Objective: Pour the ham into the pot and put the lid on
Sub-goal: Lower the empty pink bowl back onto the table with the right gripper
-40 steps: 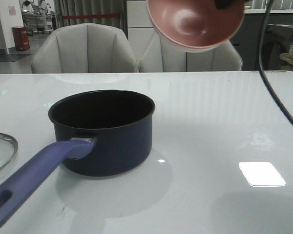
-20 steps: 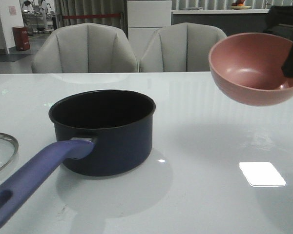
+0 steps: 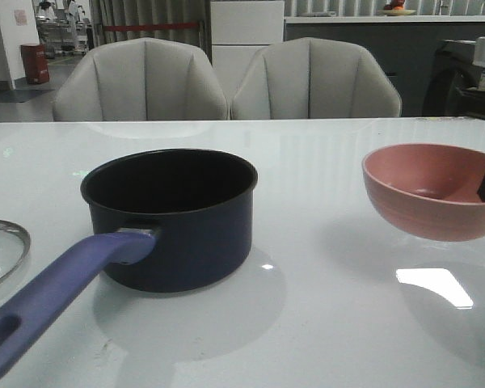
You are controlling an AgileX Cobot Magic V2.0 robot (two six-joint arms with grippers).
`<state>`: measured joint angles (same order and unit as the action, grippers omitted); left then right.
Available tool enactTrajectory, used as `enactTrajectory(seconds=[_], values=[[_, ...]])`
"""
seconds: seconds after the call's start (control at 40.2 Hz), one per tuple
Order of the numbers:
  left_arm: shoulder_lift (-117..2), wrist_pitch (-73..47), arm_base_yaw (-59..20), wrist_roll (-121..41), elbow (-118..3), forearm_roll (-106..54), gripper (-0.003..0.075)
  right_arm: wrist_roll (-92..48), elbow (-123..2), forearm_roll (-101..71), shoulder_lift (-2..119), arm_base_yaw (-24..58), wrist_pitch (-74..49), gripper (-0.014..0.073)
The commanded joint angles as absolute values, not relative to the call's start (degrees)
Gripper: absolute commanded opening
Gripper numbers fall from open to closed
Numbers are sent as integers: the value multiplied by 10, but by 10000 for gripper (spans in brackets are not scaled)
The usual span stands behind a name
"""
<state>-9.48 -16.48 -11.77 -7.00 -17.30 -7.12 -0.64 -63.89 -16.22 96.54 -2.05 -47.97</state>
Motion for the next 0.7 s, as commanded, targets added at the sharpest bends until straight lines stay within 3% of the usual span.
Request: enactTrajectory(seconds=[0.0,0.174,0.274,0.448,0.672], values=[[-100,-121,-122,-71,-188,-73,648,-32,-667,-177,963,-24,-477,146],[-100,-121,-122,-71,-188,-73,648,-61,-670,-177,989,-24,-478,162],[-100,-121,-122,-71,-188,-73,648,-70,-670,-177,998,-24,-479,244],[-100,-121,-122,-71,-188,-73,648,-103,-670,-174,998,-24,-479,468],[-100,-121,-122,-71,-188,-73,648,-153,-670,-175,978,-19,-472,491]])
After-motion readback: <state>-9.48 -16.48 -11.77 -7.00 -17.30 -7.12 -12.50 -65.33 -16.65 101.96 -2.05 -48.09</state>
